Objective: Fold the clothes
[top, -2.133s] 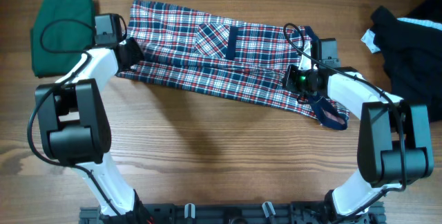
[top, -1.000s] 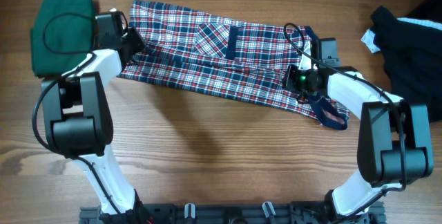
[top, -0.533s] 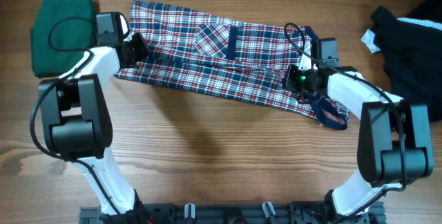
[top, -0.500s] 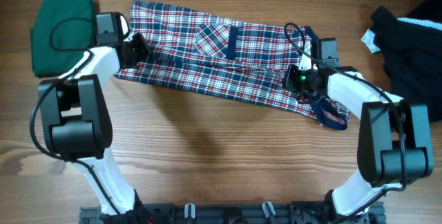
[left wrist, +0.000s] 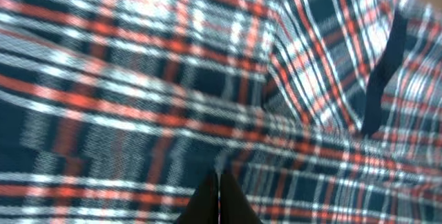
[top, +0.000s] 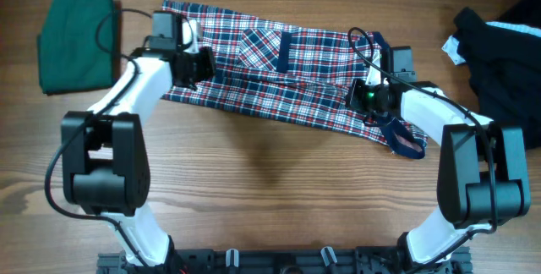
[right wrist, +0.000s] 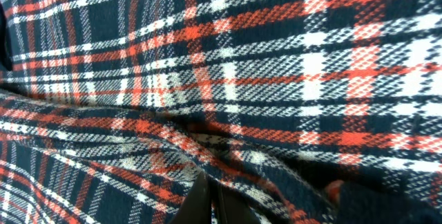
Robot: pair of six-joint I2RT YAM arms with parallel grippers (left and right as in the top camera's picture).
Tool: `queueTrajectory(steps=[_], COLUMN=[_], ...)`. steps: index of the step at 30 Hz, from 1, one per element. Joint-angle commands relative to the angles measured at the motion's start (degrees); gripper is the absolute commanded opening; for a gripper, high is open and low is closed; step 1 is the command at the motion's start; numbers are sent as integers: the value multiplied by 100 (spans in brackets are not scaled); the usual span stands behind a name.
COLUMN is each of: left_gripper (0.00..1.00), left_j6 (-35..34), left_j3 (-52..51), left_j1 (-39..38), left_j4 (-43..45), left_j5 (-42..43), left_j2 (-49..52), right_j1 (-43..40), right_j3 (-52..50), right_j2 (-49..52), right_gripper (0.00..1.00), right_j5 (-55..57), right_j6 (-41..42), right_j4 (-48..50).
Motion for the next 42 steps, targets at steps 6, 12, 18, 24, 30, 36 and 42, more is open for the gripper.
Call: queueTrajectory(steps=[6, 12, 18, 24, 30, 36, 42], left_gripper=[4, 4, 4, 4, 4, 4, 4], left_j6=[437, 435, 426, 413, 413, 413, 413], left_j3=[-46, -46, -46, -46, -46, -46, -46], left_j1=[-227, -227, -227, -205, -116, -87, -87], left_j4=[-173, -238, -26, 83, 704, 1526, 2562], left_j5=[-1259, -1606, -1718, -1996, -2072, -2072, -2072], left_j2=[-26, 203, 411, 675, 697, 697, 697], right_j1=[13, 13, 13, 13, 13, 13, 13], right_j3=[-87, -87, -87, -87, -87, -87, -87], right_j2=[304, 304, 304, 304, 304, 304, 304], right_gripper=[4, 4, 4, 4, 5, 4, 4], right_j5=[151, 155, 153, 153, 153, 155, 155], right_j6=[-37, -42, -37, -35, -37, -35, -39], right_j4=[28, 33, 28, 24, -2, -17, -70])
